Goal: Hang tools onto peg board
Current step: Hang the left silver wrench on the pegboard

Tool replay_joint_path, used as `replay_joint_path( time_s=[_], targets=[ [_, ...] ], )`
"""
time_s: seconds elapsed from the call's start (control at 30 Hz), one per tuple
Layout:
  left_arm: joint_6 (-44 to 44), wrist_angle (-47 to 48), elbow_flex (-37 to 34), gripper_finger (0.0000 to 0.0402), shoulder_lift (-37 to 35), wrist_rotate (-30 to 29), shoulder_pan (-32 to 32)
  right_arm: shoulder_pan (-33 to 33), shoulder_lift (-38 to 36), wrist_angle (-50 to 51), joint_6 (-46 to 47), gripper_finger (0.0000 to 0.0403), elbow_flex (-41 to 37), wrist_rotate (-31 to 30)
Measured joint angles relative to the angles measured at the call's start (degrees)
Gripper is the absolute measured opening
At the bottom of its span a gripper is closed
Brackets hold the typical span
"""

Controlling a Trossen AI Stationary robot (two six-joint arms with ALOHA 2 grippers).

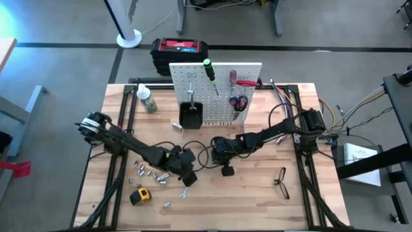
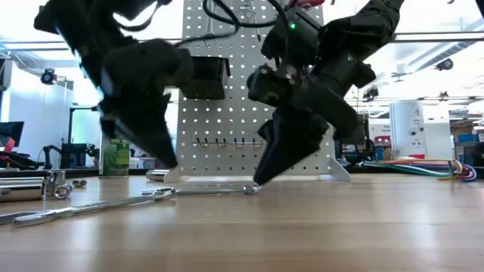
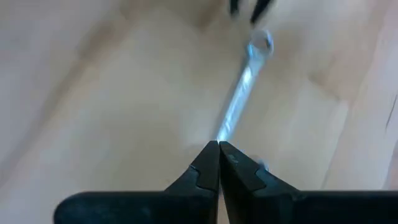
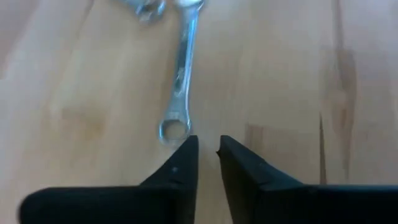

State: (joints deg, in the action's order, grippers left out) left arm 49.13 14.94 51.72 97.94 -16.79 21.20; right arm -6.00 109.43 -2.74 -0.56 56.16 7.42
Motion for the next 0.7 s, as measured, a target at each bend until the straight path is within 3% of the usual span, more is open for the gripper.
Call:
replay_joint_path(
  time_s=[0.13, 0.37, 0.7],
  targets=[
    [0.6, 0.0, 0.0, 0.0, 1.5, 3.9, 0.0, 0.3, 0.0, -0.8, 17.2, 0.0086, 0.0, 0.2],
    [0.9, 0.1, -0.2, 0.0, 1.7, 6.2, 0.0, 0.2, -0.1, 0.9, 33.9, 0.0134, -0.3, 2.7],
    [0.9, -2.9, -0.2, 0.0, 6.2, 6.6, -0.6, -0.1, -0.2, 1.6, 44.8, 0.0161, -0.7, 6.1]
  ],
)
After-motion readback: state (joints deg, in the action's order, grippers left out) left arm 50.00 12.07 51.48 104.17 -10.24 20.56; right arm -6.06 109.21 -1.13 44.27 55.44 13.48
